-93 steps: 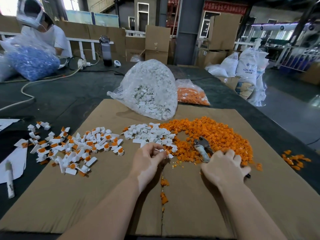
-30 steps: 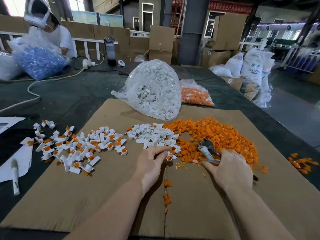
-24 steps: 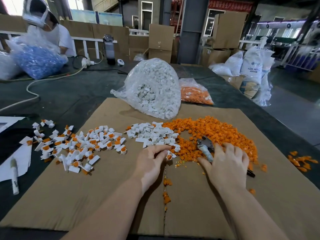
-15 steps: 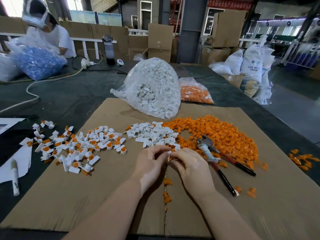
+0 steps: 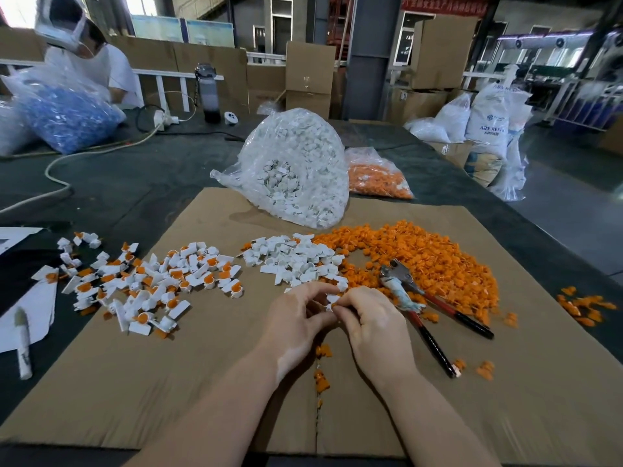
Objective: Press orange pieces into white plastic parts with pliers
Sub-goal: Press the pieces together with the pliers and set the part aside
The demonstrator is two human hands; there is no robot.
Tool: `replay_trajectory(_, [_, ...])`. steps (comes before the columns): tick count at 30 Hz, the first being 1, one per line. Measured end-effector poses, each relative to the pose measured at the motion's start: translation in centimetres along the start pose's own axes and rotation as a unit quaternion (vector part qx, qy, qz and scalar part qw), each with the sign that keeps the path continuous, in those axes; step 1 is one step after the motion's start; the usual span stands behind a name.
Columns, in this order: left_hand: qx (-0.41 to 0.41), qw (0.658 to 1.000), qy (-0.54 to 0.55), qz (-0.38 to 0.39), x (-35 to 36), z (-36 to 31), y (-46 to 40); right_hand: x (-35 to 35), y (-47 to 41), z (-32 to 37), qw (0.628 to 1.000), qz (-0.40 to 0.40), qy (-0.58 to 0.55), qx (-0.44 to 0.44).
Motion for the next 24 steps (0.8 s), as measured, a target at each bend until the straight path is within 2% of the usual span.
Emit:
replay_trajectory(3, [-0.010,1.000,0.027,-0.007,0.0,0.1,0.0,-0.1,0.0,-0.4,1.000,-0.005,-0.020,0.012])
replay_trajectory(8, [-0.021,0.998,0.052,-0.016,-0.3,0.2,-0.1,-0.4,0.1,-1.6,0.992,-0.043,-0.084,0.088])
replay_trajectory(16, [-0.007,0.999,0.036,-0.004,-0.2,0.1,0.0,-0.1,0.1,-0.8,0.999,0.002,-0.048,0.014])
replay_trajectory(24, [-0.022,0.998,0.046,-0.036,-0.4,0.5,-0.1,-0.2,0.0,-1.0,0.999,-0.023,-0.041,0.017])
Point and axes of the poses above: each hand's wrist, its own y-axis away from the middle knuckle, its own x-axis out of the palm, z = x × y, the point moved 4 cm from there along -y, towards the middle knuckle, and after that the axes turned 4 degrees about z, right-handed, at the moved point
